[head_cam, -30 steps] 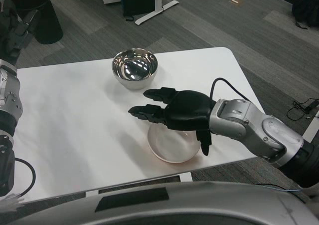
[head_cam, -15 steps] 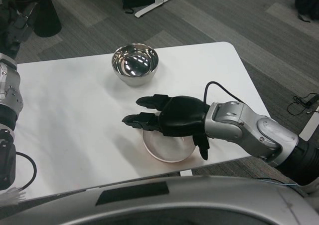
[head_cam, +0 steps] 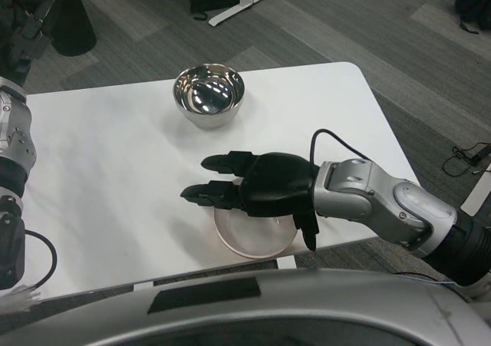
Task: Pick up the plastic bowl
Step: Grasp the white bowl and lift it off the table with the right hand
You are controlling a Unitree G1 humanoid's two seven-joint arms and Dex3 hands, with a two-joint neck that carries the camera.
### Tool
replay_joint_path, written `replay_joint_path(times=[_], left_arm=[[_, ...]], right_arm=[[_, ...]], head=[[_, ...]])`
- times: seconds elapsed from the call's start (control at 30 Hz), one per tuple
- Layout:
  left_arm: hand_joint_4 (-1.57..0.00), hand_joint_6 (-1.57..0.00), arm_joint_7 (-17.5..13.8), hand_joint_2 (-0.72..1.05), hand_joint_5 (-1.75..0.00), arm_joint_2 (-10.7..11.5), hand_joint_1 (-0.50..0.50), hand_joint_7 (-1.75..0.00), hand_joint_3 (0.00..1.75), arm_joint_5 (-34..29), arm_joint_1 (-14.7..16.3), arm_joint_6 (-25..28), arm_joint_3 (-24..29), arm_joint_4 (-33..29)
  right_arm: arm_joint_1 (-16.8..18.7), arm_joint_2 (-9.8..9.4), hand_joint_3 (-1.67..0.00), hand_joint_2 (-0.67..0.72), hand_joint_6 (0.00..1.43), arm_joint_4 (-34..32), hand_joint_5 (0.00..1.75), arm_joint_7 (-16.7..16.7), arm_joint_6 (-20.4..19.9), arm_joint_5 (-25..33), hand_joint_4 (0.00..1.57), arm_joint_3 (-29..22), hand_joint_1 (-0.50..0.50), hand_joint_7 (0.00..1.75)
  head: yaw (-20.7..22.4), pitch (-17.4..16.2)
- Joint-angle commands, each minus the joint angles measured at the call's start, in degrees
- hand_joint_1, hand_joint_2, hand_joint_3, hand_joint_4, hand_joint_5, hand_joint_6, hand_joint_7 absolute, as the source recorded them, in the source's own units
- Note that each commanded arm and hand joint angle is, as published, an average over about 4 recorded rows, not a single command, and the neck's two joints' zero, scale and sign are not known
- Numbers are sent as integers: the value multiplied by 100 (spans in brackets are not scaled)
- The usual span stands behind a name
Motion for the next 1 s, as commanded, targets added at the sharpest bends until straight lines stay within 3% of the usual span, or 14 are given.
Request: replay_joint_path(times=[0.03,0.13,0.17,0.2,0.23,0.27,0.37,0.43,0.5,0.6,1.0], left_arm=[[0,-5,1,87,0,100,-50,-7,9,-65,110,3,11,-47],[0,-5,5,87,0,100,-50,-7,9,-87,117,3,5,-47],[0,-5,5,87,0,100,-50,-7,9,-98,128,1,5,-47],[0,-5,5,87,0,100,-50,-7,9,-109,139,-1,5,-47],[0,-5,5,87,0,100,-50,-7,9,-117,152,-3,7,-47],[0,-5,5,87,0,100,-50,-9,9,-126,165,-6,9,-47],[0,-5,5,87,0,100,-50,-10,9,-131,192,-10,13,-51],[0,-5,5,87,0,100,-50,-7,9,-144,222,-19,13,-64],[0,-5,5,87,0,105,-50,-7,9,-161,253,-23,18,-86],[0,-5,5,87,0,109,-50,-7,9,-188,295,-23,22,-111],[0,-5,5,87,0,109,-50,-7,9,-265,431,-23,22,-176]], right_arm=[[46,-86,-44,-29,0,-6,0,-25,-75,31,0,63,-33,0],[31,-139,-109,-46,0,0,10,43,-1,25,4,118,-33,0],[33,-183,-135,-53,0,2,32,74,32,20,7,129,-34,0],[35,-226,-147,-57,0,5,53,105,65,16,10,140,-35,0],[35,-257,-153,-59,0,5,75,122,76,9,14,142,-38,3],[35,-288,-159,-60,0,5,104,140,87,3,27,144,-40,14],[22,-328,-159,-60,11,5,145,179,101,-24,74,144,-42,59],[-9,-350,-159,-60,61,5,160,223,109,-85,91,140,-42,105],[-48,-350,-159,-60,108,5,165,241,105,-164,97,123,-42,140],[-99,-350,-157,-60,126,5,165,248,101,-241,98,48,-42,154],[-308,-350,-143,-56,124,5,155,324,79,-360,101,-477,-42,148]], head=[[-19,27],[0,37],[4,37],[6,40],[6,43],[6,48],[17,55],[31,55],[44,51],[66,47],[83,67]])
